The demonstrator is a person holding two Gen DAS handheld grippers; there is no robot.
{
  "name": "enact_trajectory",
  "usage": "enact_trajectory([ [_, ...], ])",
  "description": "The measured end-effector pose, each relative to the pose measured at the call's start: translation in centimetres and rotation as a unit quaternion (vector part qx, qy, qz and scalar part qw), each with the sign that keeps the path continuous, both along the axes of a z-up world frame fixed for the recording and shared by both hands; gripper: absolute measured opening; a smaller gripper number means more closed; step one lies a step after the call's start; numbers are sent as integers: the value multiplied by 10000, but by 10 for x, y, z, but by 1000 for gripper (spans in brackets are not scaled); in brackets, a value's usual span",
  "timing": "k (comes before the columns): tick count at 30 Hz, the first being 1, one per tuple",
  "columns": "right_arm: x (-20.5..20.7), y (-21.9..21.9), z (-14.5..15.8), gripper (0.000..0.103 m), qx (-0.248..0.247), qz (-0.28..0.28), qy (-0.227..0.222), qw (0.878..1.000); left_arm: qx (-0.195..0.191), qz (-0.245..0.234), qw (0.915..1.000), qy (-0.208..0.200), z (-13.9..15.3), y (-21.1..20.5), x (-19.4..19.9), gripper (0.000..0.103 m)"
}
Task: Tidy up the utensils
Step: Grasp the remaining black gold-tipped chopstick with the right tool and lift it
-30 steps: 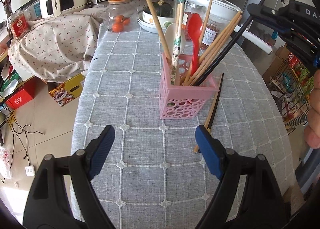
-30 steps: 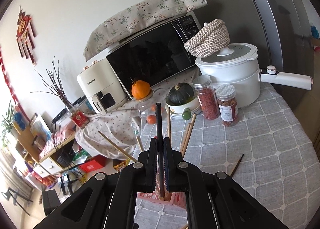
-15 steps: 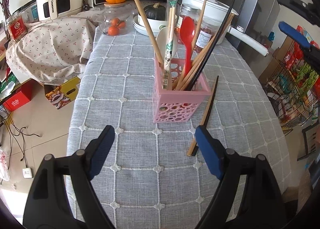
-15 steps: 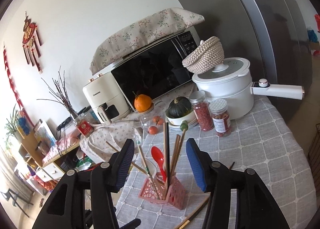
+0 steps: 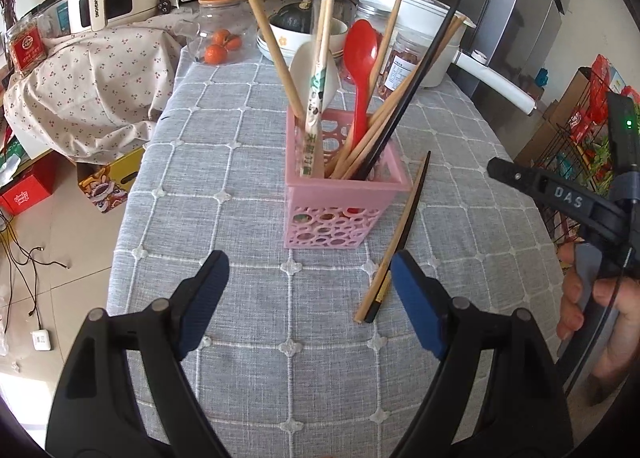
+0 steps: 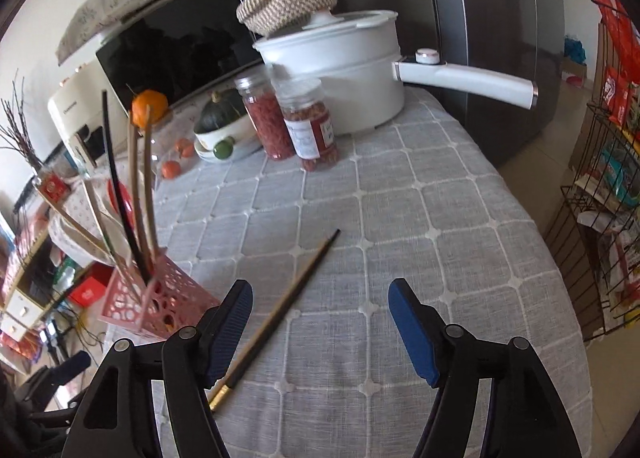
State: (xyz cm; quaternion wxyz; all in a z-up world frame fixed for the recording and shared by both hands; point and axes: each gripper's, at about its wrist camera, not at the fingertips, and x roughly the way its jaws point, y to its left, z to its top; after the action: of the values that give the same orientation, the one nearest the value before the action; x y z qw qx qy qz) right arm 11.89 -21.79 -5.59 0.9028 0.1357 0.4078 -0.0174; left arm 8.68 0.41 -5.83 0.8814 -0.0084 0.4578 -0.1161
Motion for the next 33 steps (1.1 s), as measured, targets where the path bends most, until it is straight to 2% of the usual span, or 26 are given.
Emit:
enact_trajectory([
  [5,19,8,-29,72,4,116,385,9992,88,12,10000,-26,0,-2,5,83],
  [10,37,14,-51,72,-70,56,633,9980,557,157,9982,-148,1,1,8,83],
  [15,47,19,-66,72,-198,41,740,9971,605,188,9979,-153,0,4,10,83],
  [28,56,35,-76,72,-735,118,872,9934,636,126,9979,-94,-2,4,10,83],
  [33,56,33,-75,72,-735,99,977,9924,615,107,9980,-67,-3,4,10,83],
])
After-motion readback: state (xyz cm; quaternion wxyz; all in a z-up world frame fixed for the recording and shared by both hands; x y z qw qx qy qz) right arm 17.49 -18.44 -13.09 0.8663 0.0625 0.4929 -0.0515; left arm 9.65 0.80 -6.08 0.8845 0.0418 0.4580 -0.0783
